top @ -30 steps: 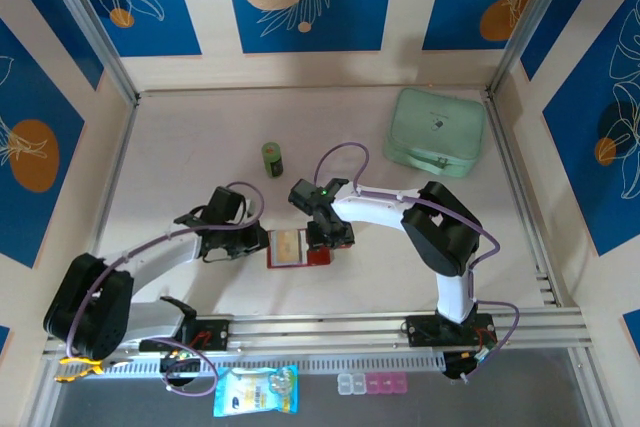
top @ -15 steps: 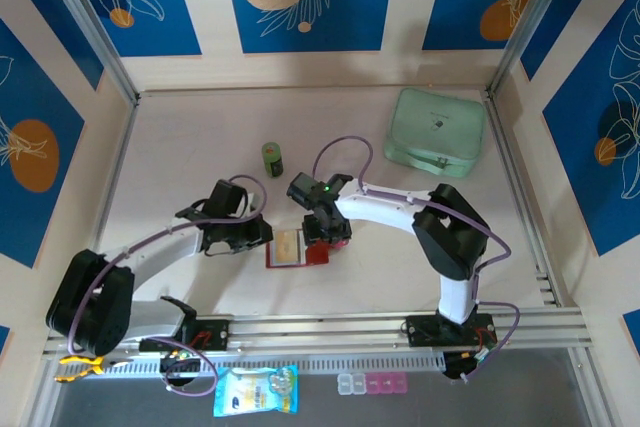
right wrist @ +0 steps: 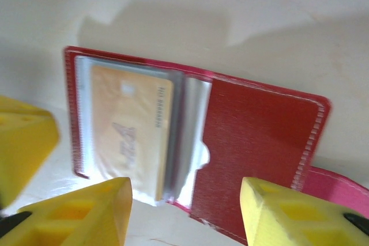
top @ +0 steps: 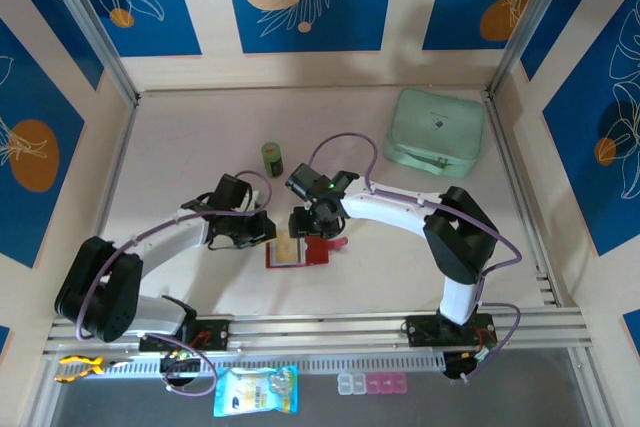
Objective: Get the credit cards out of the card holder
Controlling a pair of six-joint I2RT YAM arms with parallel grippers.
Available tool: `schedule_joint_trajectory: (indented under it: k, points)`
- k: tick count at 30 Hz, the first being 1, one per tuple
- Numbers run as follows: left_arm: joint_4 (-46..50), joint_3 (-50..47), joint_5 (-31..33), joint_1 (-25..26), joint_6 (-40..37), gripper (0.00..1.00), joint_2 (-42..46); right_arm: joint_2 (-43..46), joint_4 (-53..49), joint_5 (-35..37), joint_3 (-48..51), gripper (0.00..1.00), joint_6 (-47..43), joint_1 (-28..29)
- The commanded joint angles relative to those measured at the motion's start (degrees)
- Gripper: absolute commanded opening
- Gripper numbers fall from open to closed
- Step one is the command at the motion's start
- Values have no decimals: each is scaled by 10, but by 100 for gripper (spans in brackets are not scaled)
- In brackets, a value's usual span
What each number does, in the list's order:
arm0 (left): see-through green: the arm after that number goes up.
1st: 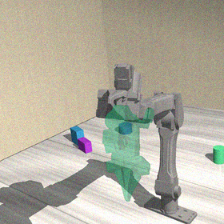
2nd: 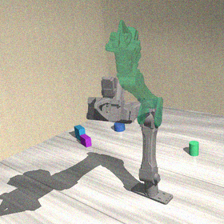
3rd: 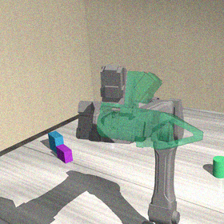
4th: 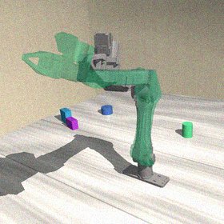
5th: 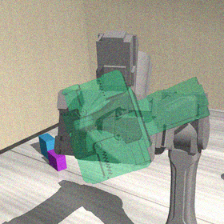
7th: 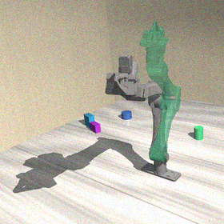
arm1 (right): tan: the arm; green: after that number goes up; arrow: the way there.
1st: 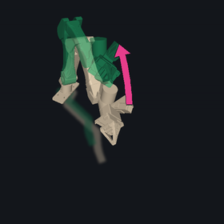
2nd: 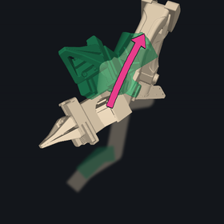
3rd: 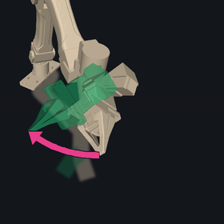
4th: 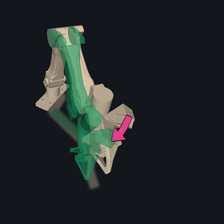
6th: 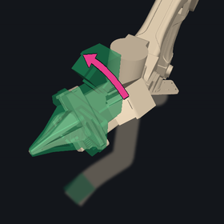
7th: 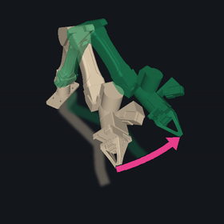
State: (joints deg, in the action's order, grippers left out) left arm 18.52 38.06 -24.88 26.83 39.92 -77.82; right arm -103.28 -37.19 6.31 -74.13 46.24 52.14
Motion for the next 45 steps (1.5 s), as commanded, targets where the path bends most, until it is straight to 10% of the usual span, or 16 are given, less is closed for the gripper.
schedule_joint_trajectory:
  k: [1, 20, 45]
  points:
    - [6, 6, -10, 8, -8, 12, -4, 19, 39, -52, 15, 49, 6, -6]
    - [-42, -45, 11, 30, 20, 11, 4, 47, 193, -191, 130, 24, 3, -57]
    - [-50, -72, 30, 33, 27, 10, -11, -6, 246, -233, 149, 21, 24, -55]
